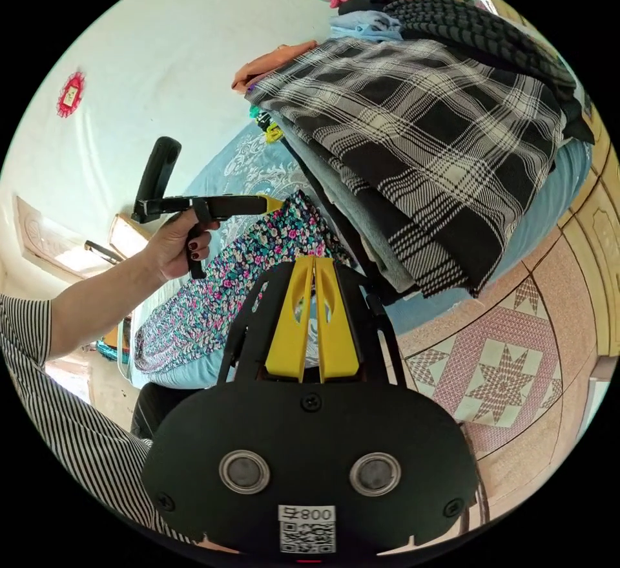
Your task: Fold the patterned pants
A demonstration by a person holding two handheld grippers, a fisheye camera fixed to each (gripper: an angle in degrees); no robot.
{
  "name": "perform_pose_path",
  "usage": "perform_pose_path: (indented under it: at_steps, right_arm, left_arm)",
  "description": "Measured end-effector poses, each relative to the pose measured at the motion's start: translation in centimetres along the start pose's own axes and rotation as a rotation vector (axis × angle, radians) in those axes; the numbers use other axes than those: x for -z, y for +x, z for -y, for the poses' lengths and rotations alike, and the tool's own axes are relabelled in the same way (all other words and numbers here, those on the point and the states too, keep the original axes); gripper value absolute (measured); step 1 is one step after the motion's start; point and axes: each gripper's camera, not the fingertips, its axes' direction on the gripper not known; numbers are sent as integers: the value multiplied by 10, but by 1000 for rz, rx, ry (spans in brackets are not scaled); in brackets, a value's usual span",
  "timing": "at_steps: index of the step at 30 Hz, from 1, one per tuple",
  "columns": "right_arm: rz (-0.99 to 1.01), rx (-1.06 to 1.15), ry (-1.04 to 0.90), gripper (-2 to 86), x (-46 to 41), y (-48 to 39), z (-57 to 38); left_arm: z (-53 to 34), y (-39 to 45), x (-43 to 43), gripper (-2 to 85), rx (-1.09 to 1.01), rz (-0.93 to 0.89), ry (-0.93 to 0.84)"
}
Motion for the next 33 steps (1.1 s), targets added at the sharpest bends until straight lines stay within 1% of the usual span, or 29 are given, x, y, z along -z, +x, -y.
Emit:
perform_pose_path:
  at_steps: [3, 7, 12, 14, 17, 18, 20, 21, 22, 24, 26, 30, 33]
  right_arm:
    - [-23, 99, -47, -1, -14, -23, 9]
    - [-188, 149, -208, -2, -50, -35, 14]
    - [-203, 153, -209, 0, -55, -46, 11]
    - [-207, 149, -219, 0, -61, -54, 13]
    - [-241, 162, -231, 0, -70, -66, 15]
    - [-241, 162, -230, 0, -72, -68, 15]
    - [-234, 159, -235, 0, -80, -74, 16]
    - [-233, 159, -236, 0, -82, -76, 17]
    - [-231, 157, -239, 0, -86, -79, 18]
    - [-229, 154, -244, 0, -92, -85, 19]
    - [-231, 153, -248, 1, -99, -94, 20]
    - [-259, 173, -226, 0, -104, -116, 19]
    - [-145, 234, -229, 0, -115, -150, 15]
  left_arm:
    - [-10, 0, 6, 6, -8, 8, -3]
    - [-25, -4, 16, 5, 4, 40, -5]
    - [-47, -8, 37, 3, 15, 92, 35]
    - [-61, -8, 49, 2, 18, 56, 70]
    - [-86, -2, 58, 2, -12, 38, 61]
    - [-91, -1, 58, 2, -17, 44, 47]
    - [-110, 0, 51, 1, -19, 104, -52]
    - [-115, -1, 50, 1, -19, 120, -74]
    - [-124, -2, 52, 1, -23, 122, -57]
    - [-137, -7, 64, 0, 38, 91, -39]
    - [-160, -7, 89, 0, 57, 56, 45]
    - [-216, -10, 125, 1, 98, 79, 87]
    - [-278, -19, 144, 1, 191, 101, 84]
